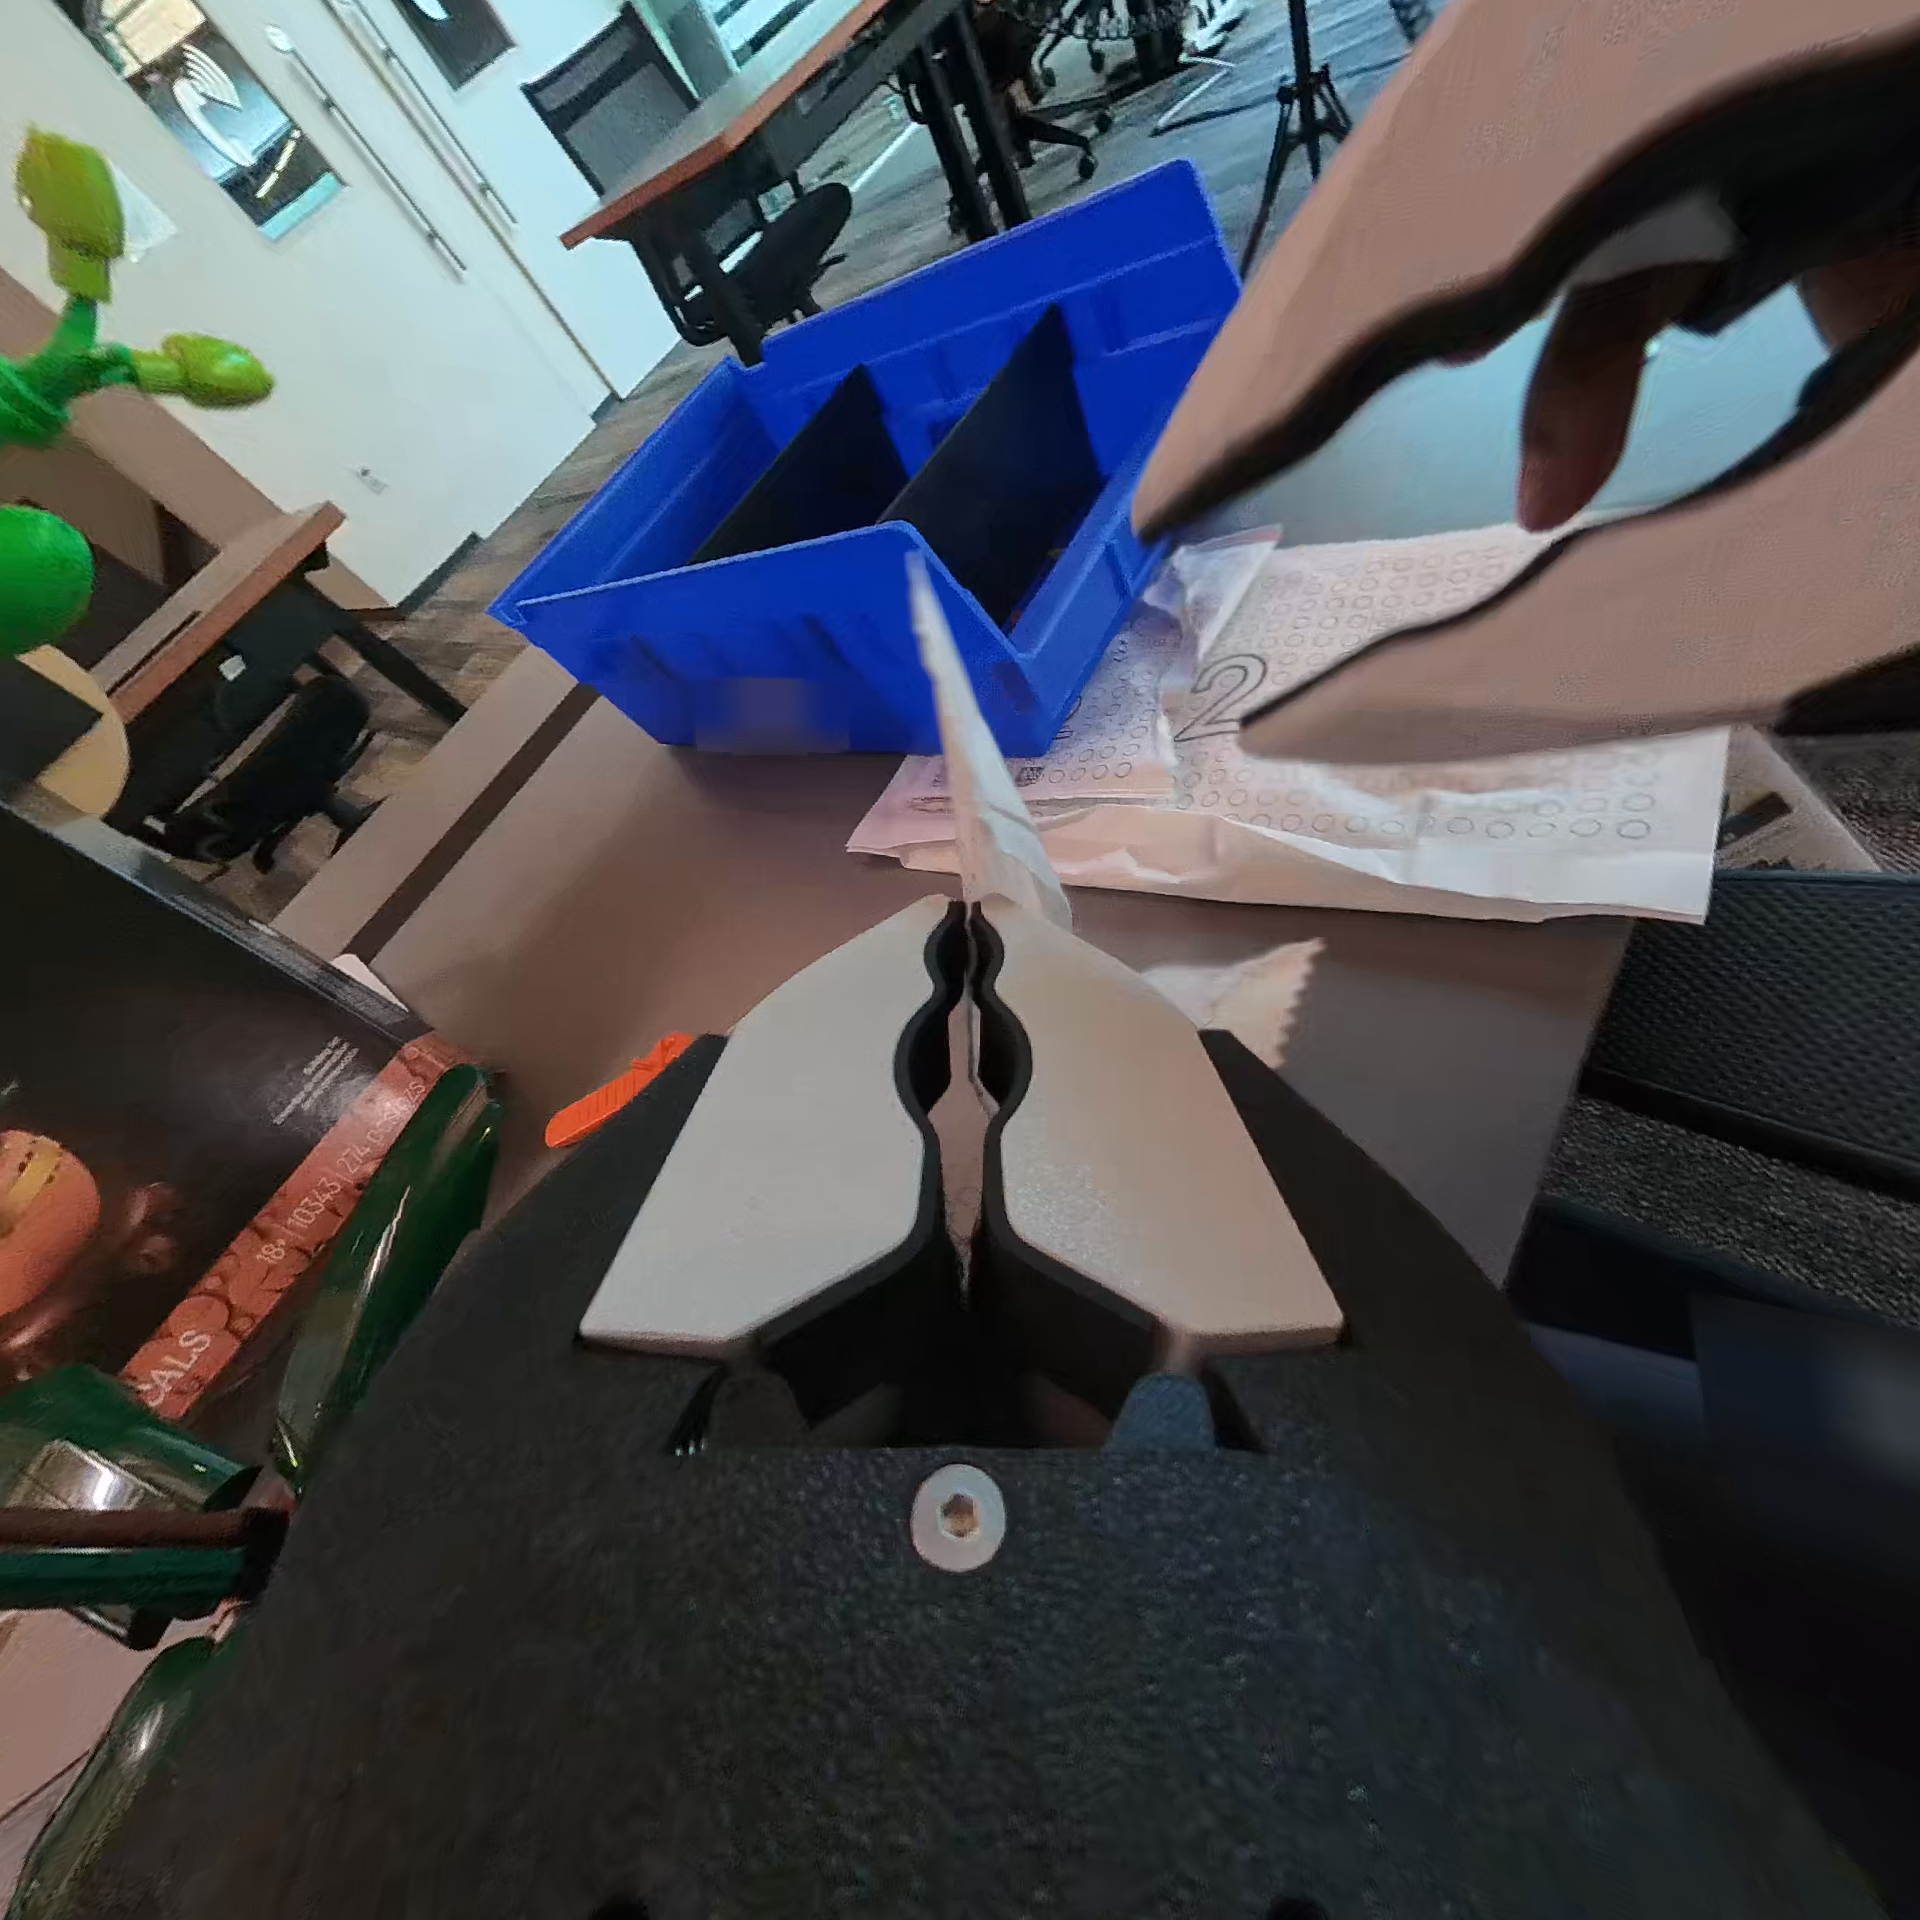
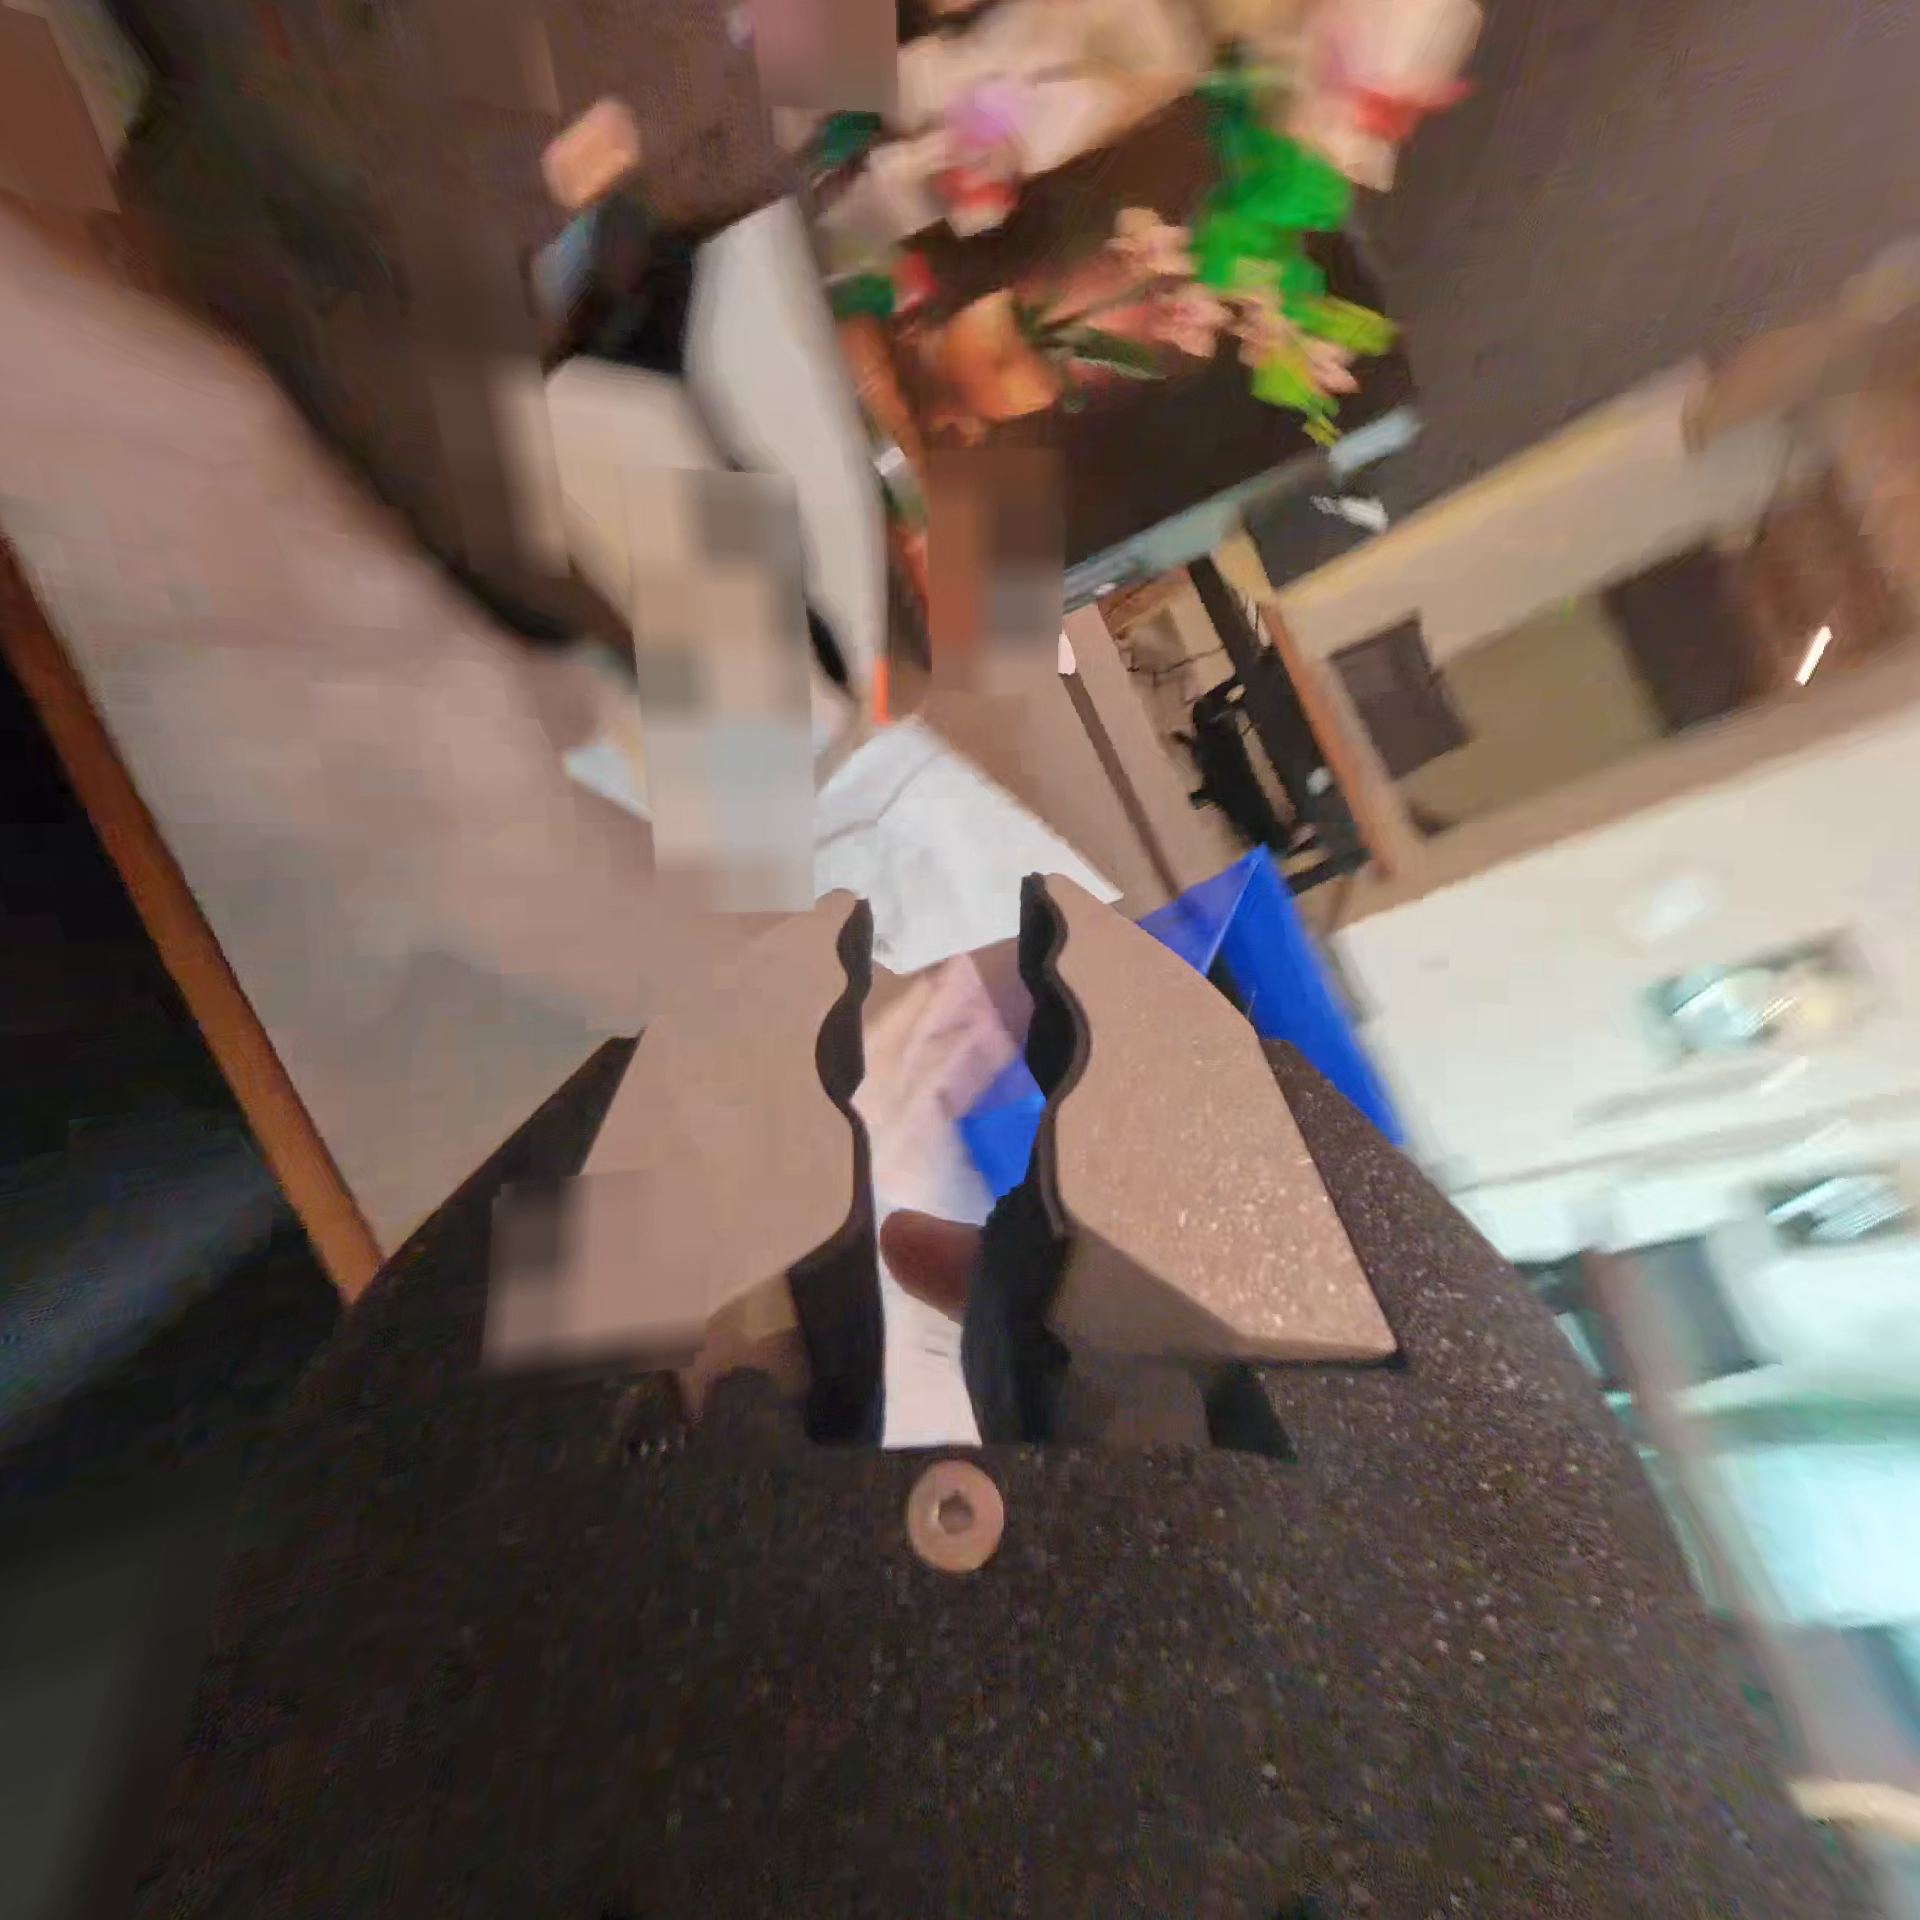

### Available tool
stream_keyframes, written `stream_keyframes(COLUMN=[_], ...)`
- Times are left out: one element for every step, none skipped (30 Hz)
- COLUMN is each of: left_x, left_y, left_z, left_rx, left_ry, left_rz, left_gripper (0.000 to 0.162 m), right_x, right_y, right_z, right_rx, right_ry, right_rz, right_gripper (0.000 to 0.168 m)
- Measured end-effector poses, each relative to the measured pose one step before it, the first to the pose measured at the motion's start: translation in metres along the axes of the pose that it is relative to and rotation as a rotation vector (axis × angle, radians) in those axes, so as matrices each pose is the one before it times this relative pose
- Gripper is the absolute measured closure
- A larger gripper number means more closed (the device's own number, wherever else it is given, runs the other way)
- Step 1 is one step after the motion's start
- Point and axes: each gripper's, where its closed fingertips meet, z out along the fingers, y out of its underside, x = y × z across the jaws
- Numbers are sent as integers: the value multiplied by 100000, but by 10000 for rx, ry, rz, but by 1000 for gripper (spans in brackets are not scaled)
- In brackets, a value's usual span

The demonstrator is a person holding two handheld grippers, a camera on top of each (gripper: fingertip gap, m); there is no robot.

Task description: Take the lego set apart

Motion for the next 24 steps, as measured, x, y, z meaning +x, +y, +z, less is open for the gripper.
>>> stream_keyframes(left_x=[-53, -62, -7, 46, 105, 123, 123, 81, 21, -1, 95, 174, 201, 90, 66, 22, -115, -43, 111, 203, 225, 202, 62, -51], left_y=[-46, -93, -147, -185, -249, -184, -141, -104, -74, 38, -51, -44, -66, -16, -13, -74, -182, -225, -60, 25, 3, 7, 32, 64], left_z=[27, 25, -2, -17, -51, -33, -14, -10, -21, -20, -34, -28, -18, 15, 24, -7, -40, -58, 15, 60, 38, 7, -11, -36], left_rx=[47, 51, 75, 88, 143, 83, 65, 49, 41, -9, 62, 44, 62, 24, 9, 49, 86, 109, -11, -46, -11, -10, -7, 10], left_ry=[-119, -163, -136, -96, -35, -10, -24, -33, -60, -52, 22, 50, 9, -86, -93, -86, -115, 0, 115, 125, 104, 76, 13, 6], left_rz=[-18, 28, 36, -15, -71, -130, -110, -57, -7, 6, -17, 20, 132, 176, 153, 101, -17, -32, -7, 3, 22, -22, -60, -28], left_gripper=[162, 162, 162, 162, 162, 162, 162, 162, 162, 162, 162, 162, 162, 162, 162, 162, 162, 162, 162, 162, 162, 162, 162, 162], right_x=[306, -248, 2, -273, -184, 457, -4, -417, -354, 88, 225, 149, 21, 127, 153, 214, 257, 162, -91, -176, -9, 60, 28, 0], right_y=[-551, -666, -346, -137, -36, 106, 248, 413, 413, 135, 91, 76, 52, 62, 91, 92, 231, 257, -66, -205, -188, -82, -15, 20], right_z=[-197, -56, 105, 205, 230, 259, 342, 343, 303, 142, 77, 76, 59, 30, 23, -6, 7, 19, -38, -34, 7, 58, 66, 37], right_rx=[379, 332, 136, 76, 113, 82, 8, -119, -118, 48, 34, 0, -16, -52, -85, -92, -152, -132, 107, 163, 133, 81, 45, 31], right_ry=[61, -116, 268, 189, 249, 617, 217, -127, -153, 72, 116, 56, -19, 40, 51, 99, 146, 106, -36, -48, 116, 186, 165, 135], right_rz=[1966, 1513, 1094, 658, 295, 127, 148, 454, 492, 332, 196, 190, 133, 37, 11, 13, -70, -91, -20, -3, -108, -199, -193, -203], right_gripper=[138, 132, 132, 132, 134, 141, 143, 142, 142, 142, 143, 143, 146, 146, 145, 146, 147, 153, 158, 164, 164, 163, 161, 162])
